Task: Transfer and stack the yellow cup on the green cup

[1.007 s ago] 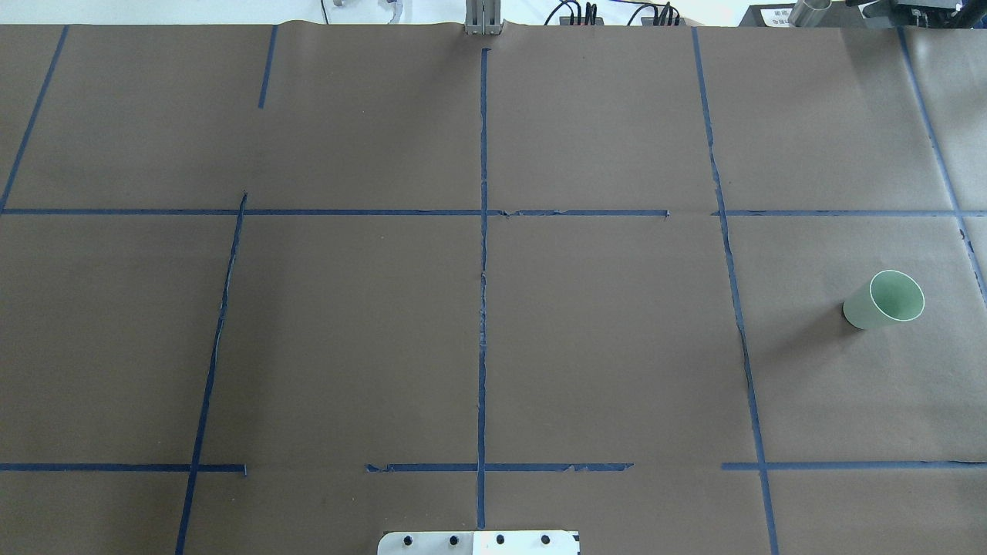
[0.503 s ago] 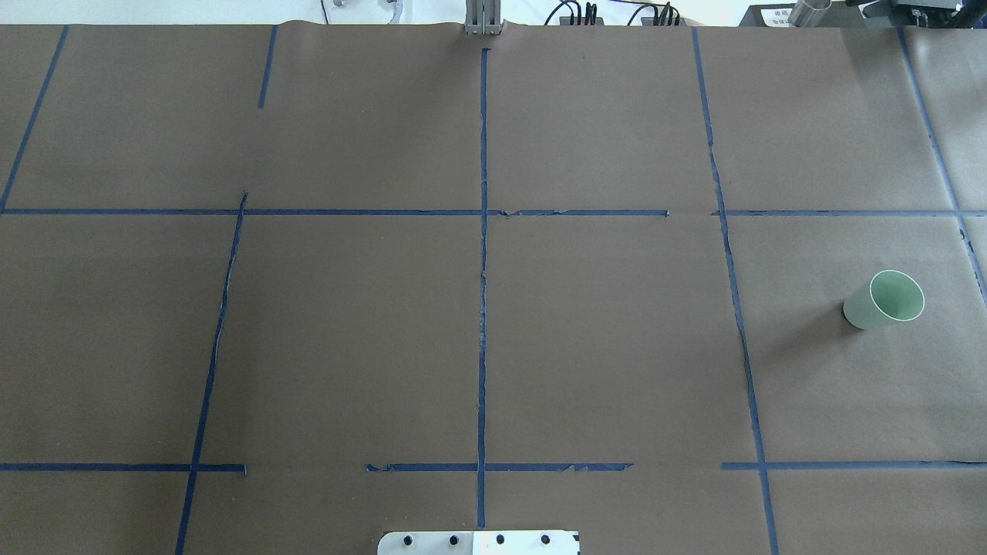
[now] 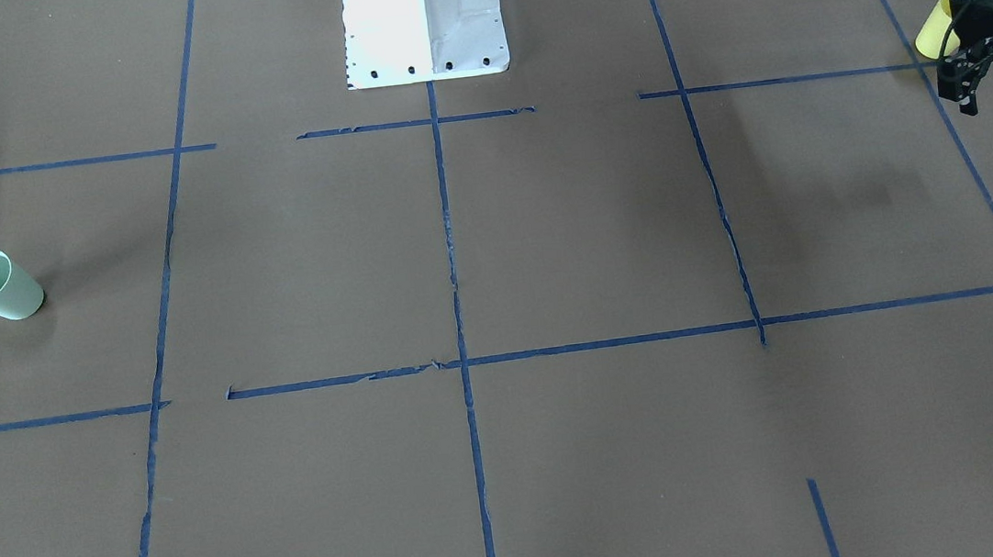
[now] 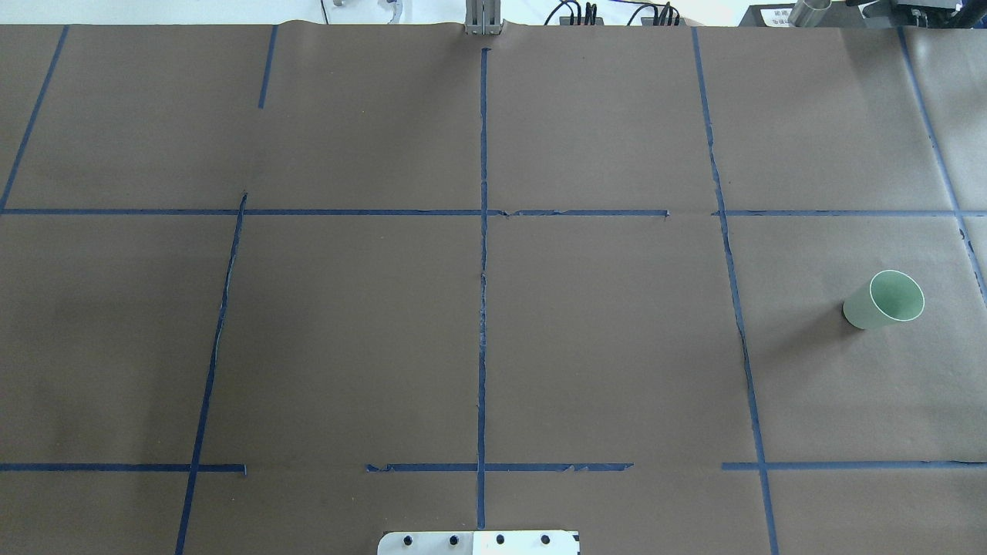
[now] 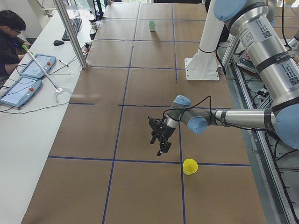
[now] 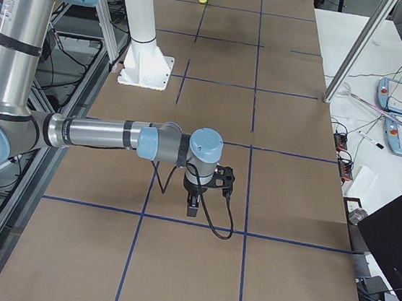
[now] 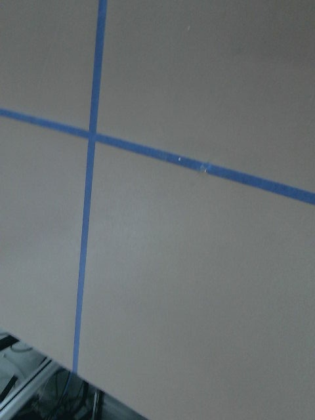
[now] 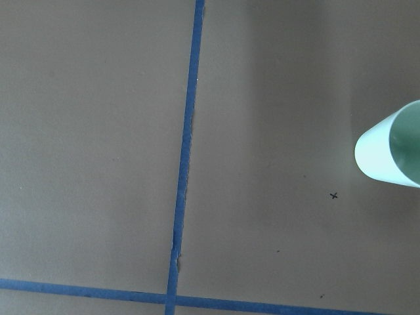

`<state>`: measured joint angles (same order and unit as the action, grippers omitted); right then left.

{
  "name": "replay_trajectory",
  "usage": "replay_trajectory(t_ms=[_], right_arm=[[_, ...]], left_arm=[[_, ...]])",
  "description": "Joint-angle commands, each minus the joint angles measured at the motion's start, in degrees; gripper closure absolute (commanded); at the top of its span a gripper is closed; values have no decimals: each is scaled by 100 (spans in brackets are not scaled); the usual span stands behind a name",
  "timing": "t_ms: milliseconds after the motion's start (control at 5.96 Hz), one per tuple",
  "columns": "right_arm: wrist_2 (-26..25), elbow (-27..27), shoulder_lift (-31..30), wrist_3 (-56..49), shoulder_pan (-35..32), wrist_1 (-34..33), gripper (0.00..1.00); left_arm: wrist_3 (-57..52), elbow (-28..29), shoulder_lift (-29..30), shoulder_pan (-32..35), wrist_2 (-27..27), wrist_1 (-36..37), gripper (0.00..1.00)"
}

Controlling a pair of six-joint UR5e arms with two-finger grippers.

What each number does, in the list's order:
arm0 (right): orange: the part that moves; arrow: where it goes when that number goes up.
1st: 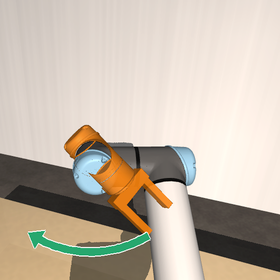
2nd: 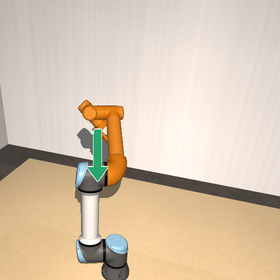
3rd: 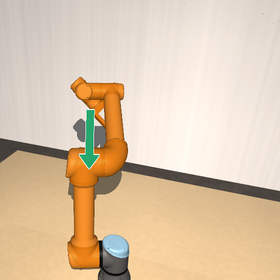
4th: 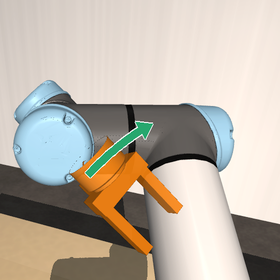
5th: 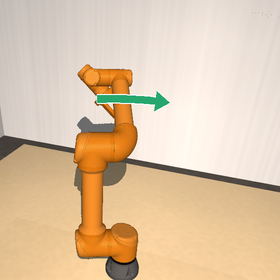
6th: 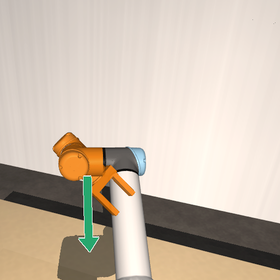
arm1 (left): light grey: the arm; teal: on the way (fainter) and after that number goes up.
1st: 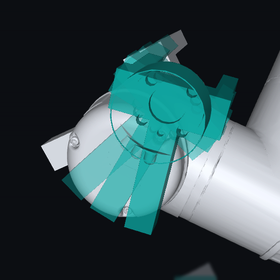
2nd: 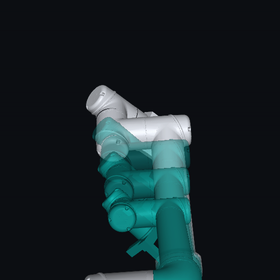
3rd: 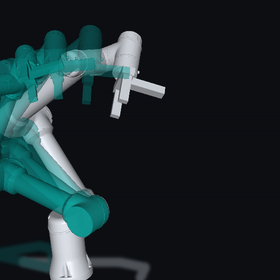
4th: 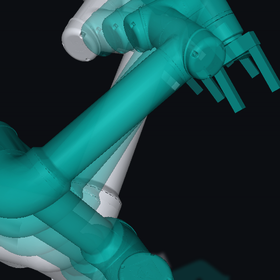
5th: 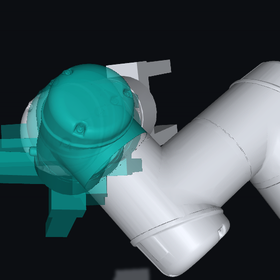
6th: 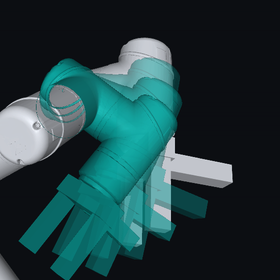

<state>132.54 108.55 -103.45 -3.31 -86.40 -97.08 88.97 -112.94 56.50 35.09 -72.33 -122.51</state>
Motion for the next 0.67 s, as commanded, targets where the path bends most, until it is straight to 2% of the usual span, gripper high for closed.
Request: replay_trajectory(t_ms=[0,336,503], right_arm=[[17,0,0,6,0,5,0],[35,9,0,6,0,5,0],[35,9,0,6,0,5,0]], left_arm=[[2229,0,-121,-650,1033,725,0],[3796,-9,-86,-1002,1509,1654,0],[4265,-18,-16,-1039,1485,1938,0]])
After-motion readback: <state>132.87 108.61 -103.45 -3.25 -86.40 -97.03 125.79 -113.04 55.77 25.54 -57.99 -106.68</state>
